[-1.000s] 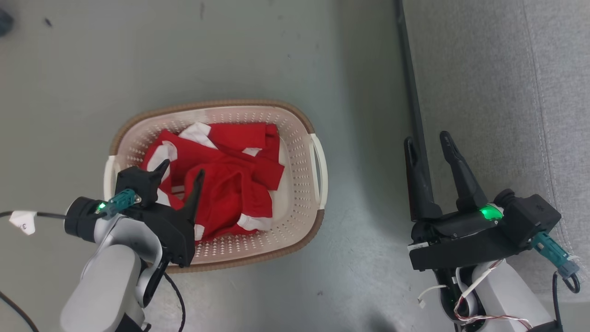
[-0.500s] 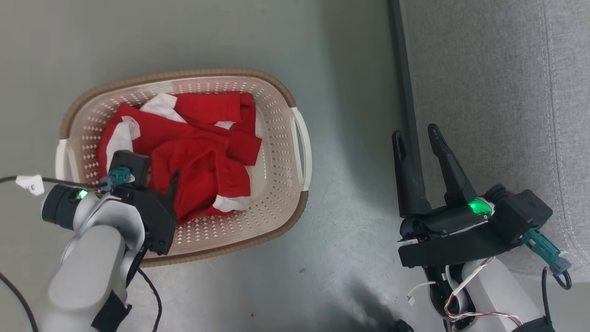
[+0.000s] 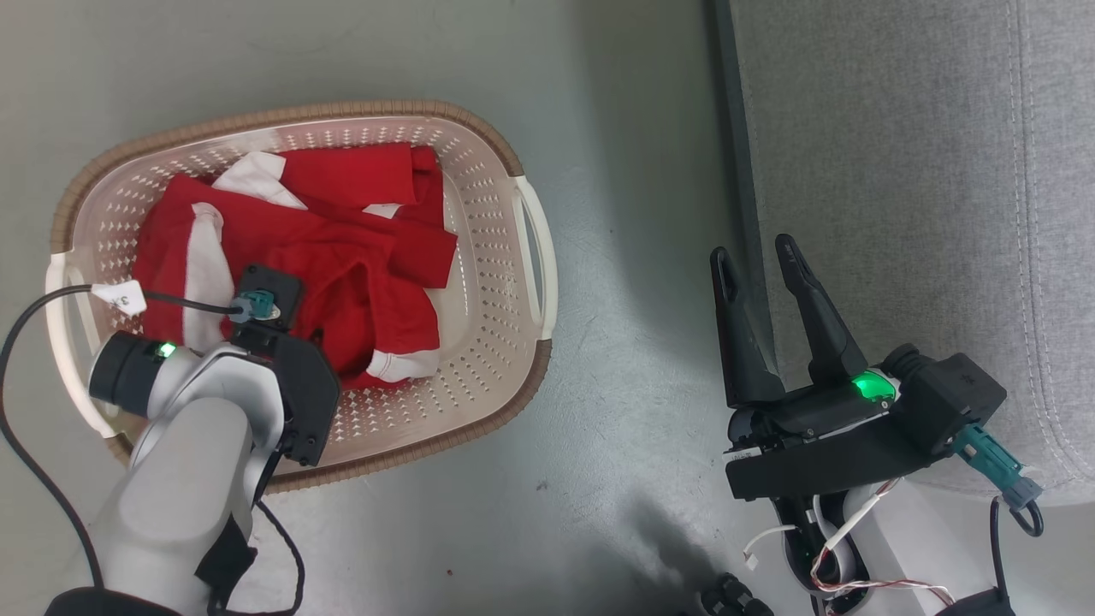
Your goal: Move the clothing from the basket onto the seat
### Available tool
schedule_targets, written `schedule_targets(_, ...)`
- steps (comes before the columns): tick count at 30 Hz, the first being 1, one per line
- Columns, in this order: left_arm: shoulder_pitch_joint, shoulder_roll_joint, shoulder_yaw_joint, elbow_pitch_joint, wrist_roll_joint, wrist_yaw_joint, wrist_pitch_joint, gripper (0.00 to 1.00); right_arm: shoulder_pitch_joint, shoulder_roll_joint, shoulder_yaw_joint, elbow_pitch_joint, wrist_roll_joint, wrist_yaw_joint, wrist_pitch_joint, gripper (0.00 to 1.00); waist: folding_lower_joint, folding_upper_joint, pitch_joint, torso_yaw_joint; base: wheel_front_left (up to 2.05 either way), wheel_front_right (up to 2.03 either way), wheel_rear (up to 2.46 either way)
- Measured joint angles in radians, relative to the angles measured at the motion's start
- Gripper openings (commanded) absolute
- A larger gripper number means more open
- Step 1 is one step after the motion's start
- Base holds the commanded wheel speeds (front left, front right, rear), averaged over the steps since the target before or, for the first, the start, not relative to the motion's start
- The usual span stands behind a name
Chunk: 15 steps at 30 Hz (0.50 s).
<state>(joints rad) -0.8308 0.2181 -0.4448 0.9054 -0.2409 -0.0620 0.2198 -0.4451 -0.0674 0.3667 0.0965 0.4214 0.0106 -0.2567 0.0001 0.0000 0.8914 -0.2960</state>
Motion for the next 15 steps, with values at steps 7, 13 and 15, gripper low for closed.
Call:
schedule_targets(7, -0.004, -0.006, -0.007, 0.034, 0.001, -0.009, 0.004, 0.00, -0.003, 0.003, -0.007, 0.007, -0.001, 0.007, 0.000, 1.00, 0.0000, 0.0000, -0.004, -0.002, 0.00, 0.00, 0.00)
schedule_targets(13, -0.025, -0.018, -0.006, 0.055, -0.002, -0.011, -0.004, 0.00, -0.012, 0.004, -0.017, 0.011, -0.010, 0.008, 0.000, 1.00, 0.0000, 0.0000, -0.011, 0.002, 0.00, 0.00, 0.00)
schedule_targets(15, -0.027, -0.029, -0.005, 0.063, -0.006, -0.019, -0.018, 0.00, -0.013, 0.005, -0.023, 0.019, -0.011, 0.008, 0.000, 1.00, 0.0000, 0.0000, -0.016, 0.005, 0.00, 0.00, 0.00)
